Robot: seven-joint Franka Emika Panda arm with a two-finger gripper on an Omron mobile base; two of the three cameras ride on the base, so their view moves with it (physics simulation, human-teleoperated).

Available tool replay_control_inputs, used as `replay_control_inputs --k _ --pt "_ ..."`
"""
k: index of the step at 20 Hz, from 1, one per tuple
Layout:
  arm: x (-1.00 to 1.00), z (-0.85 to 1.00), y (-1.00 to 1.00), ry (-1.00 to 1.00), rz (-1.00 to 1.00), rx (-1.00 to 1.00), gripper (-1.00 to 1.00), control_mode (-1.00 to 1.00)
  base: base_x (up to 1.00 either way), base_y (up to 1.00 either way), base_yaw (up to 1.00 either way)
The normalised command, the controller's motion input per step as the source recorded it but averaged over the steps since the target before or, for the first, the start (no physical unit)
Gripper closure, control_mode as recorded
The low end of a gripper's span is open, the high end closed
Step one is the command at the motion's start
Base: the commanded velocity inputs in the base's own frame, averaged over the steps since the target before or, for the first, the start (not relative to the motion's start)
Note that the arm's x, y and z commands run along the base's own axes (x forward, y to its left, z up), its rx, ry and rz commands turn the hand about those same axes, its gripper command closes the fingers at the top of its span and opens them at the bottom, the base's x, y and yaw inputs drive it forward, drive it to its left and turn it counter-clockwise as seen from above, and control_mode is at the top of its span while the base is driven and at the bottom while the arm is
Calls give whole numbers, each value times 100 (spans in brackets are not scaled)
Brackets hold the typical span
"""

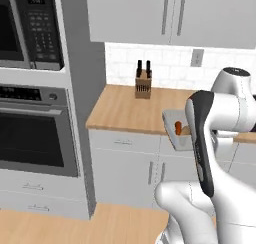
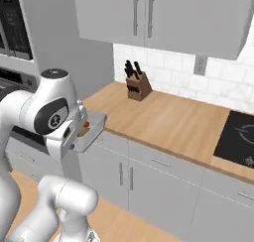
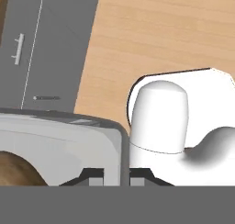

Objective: Take the meat container that has the chicken drumstick and place it on the second highest rack of the freezer. Then take the vegetable container that has the sweet potato and carrot and place it on the highest rack of the freezer.

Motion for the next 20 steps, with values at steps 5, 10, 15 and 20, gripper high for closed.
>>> replay_control_inputs --k 5,10,15,20 --pt "0 0 0 0 0 0 100 100 -38 13 94" --pt "0 0 0 0 0 0 100 100 -8 15 99" --pt "0 0 0 0 0 0 100 100 18 17 85" --pt "0 0 0 0 0 0 100 100 85 38 52"
